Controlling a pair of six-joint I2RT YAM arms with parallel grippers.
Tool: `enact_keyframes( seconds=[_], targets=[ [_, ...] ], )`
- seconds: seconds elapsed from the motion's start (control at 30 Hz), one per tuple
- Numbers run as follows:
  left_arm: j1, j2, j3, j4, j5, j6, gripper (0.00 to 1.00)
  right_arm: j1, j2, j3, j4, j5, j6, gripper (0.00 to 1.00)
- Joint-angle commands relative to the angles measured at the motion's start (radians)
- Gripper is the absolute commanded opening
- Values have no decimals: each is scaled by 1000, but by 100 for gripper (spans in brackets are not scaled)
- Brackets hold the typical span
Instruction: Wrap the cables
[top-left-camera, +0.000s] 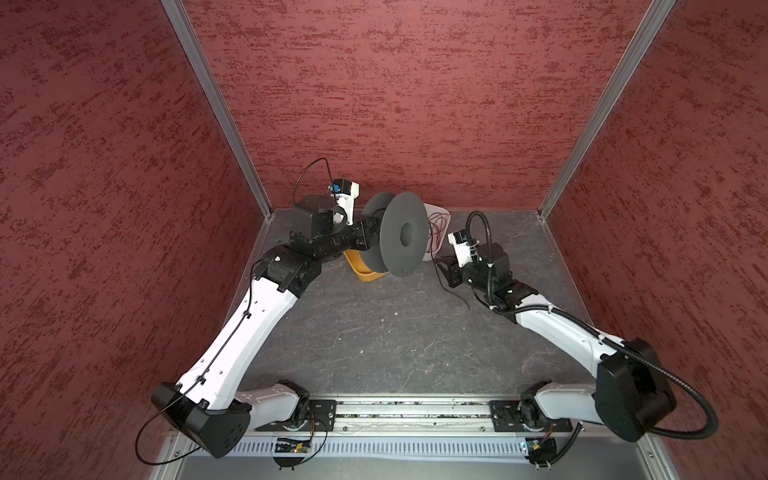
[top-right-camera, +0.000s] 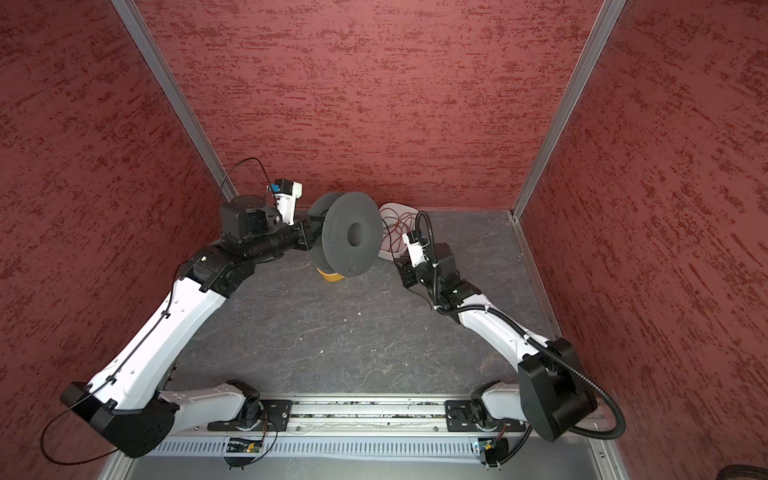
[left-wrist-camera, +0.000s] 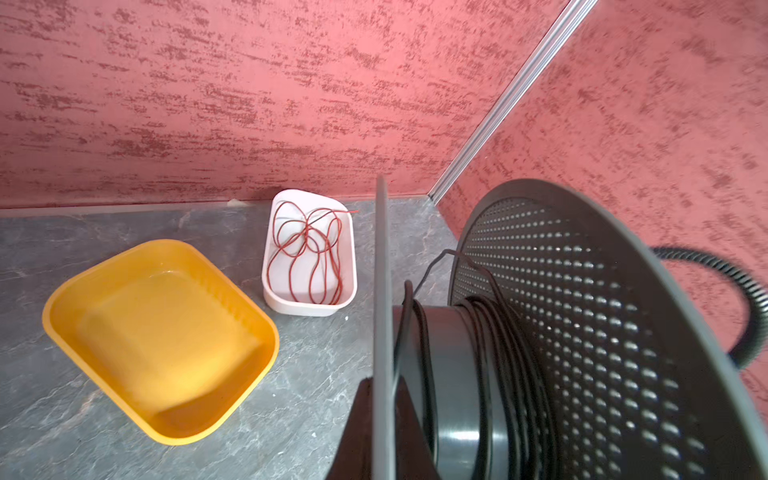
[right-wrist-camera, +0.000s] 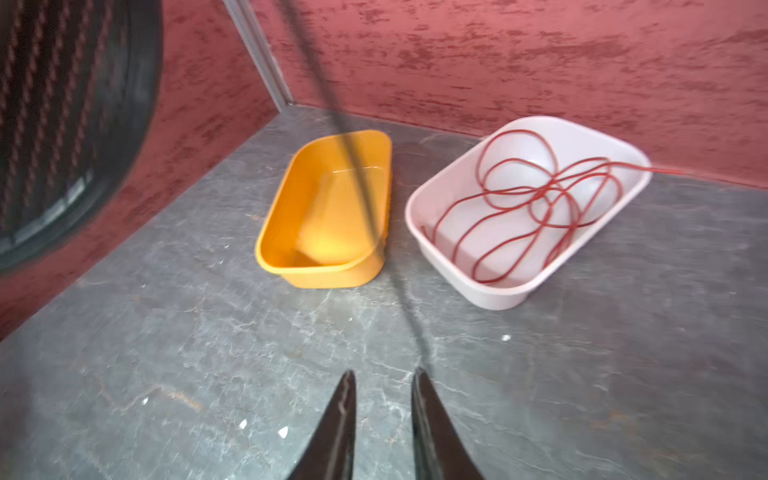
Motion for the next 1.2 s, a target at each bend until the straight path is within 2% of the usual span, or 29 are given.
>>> enact_keyframes(
  seconds=[0.0, 0.2, 0.33, 0.43, 0.57, 0.87, 1.17],
  targets=[
    [2, -20, 11, 113, 34, -41, 0, -3, -46, -51, 163, -48, 33, 32],
    [1, -19, 29, 109, 69, -47, 0, -3, -72, -92, 163, -5, 18, 49],
    [-1, -17, 37, 108, 78, -41, 0, -4, -96, -132, 197, 47, 12, 71],
    [-4, -16, 41, 107, 83, -38, 0, -3, -104, -157, 232, 76, 7, 81],
    [-14, -18, 50, 100, 84, -32, 0, -3, -89, -177, 270, 73, -6, 85],
    [-42, -28, 60, 104, 79, -18, 0, 14, -35, -274, 462, 35, -32, 86],
    [-50, -22, 58, 104, 79, -21, 0, 17, 57, -299, 651, 141, -44, 80]
  ],
)
